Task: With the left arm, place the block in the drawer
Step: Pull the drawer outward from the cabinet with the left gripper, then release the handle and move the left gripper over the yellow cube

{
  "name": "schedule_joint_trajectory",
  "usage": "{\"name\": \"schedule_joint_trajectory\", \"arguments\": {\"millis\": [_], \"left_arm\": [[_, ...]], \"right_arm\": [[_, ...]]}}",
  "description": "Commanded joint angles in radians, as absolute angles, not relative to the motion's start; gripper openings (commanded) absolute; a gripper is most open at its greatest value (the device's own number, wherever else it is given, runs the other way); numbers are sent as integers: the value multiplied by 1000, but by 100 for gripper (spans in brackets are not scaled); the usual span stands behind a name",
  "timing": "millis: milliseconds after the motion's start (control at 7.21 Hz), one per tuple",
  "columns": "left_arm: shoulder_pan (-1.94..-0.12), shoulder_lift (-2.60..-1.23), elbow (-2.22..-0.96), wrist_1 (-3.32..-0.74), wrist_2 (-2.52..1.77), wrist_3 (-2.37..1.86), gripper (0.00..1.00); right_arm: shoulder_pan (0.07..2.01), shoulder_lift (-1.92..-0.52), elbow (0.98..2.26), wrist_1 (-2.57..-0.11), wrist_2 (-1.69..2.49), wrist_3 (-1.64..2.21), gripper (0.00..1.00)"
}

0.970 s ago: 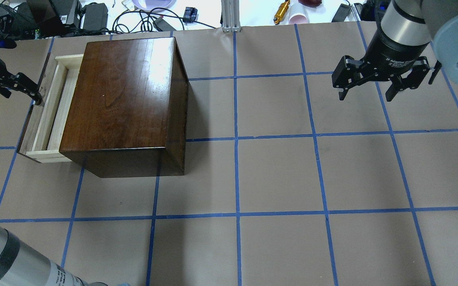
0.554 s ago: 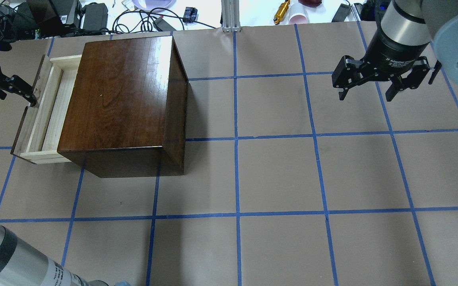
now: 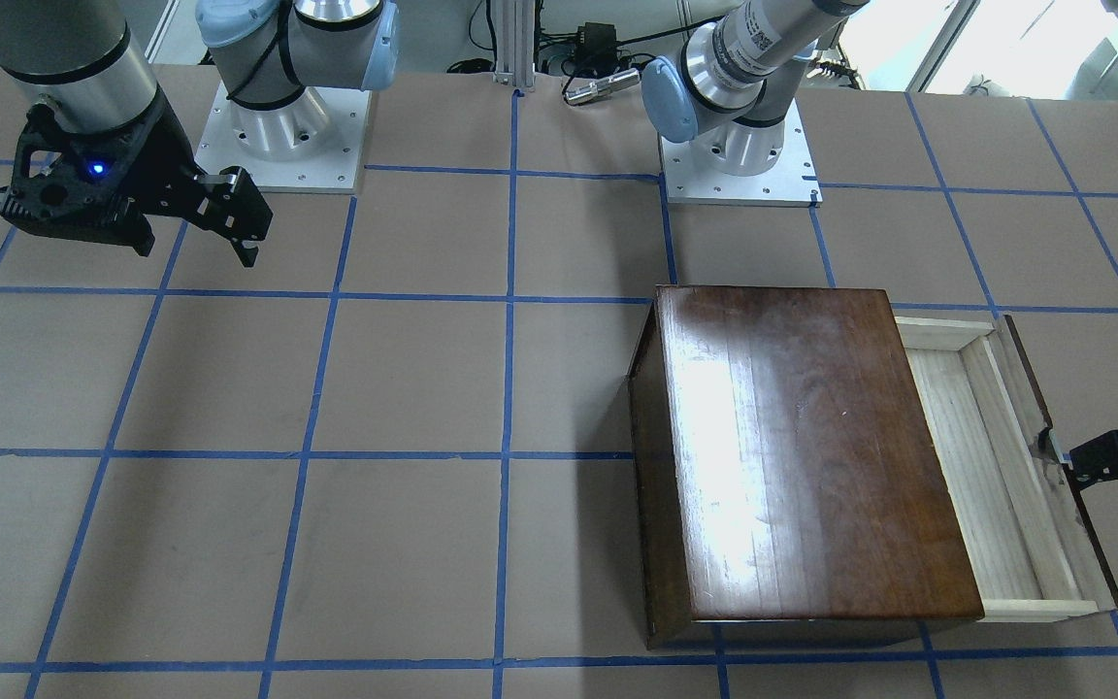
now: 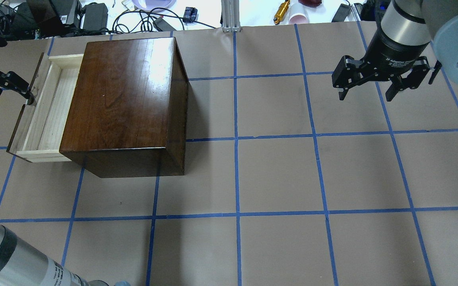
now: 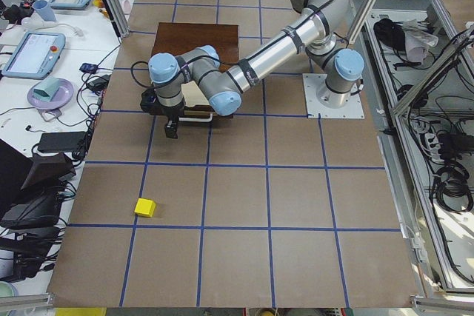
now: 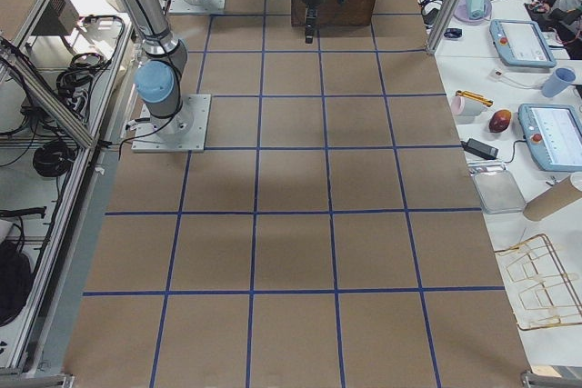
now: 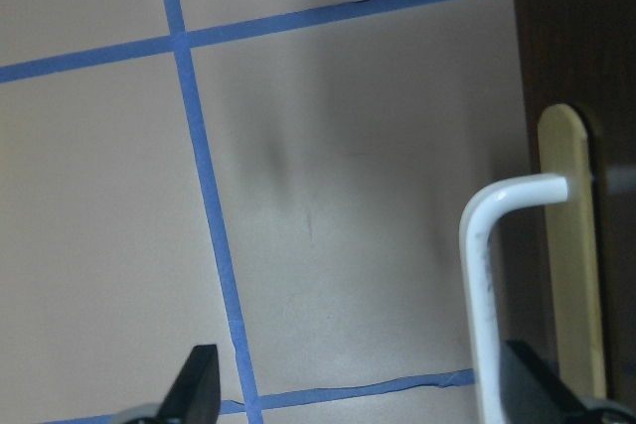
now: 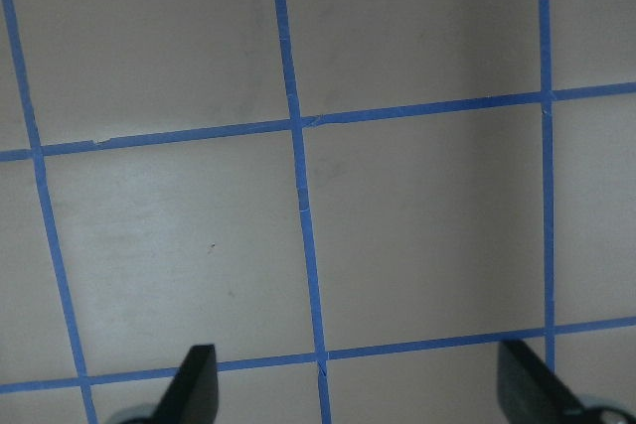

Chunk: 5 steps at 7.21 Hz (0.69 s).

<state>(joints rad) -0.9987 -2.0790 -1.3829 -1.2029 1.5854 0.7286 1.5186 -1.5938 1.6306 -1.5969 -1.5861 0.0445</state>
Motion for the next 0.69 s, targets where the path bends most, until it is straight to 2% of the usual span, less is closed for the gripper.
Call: {"name": "schedule_joint_trajectory", "arguments": {"millis": [0,277,554], "left_arm": [[-999,-2056,-1382,-1216,1586,727,100],[-988,-2039,-1361,-1236,1580,727,100],[-931,-2061,-1268,-1261,1583,745,100]], "right_arm": [[1519,-1594,1631,-1597,-1586,44,100],[1519,-1594,1631,-1597,-1586,44,100],[1517,-1594,1631,-1597,-1586,44,100]]}}
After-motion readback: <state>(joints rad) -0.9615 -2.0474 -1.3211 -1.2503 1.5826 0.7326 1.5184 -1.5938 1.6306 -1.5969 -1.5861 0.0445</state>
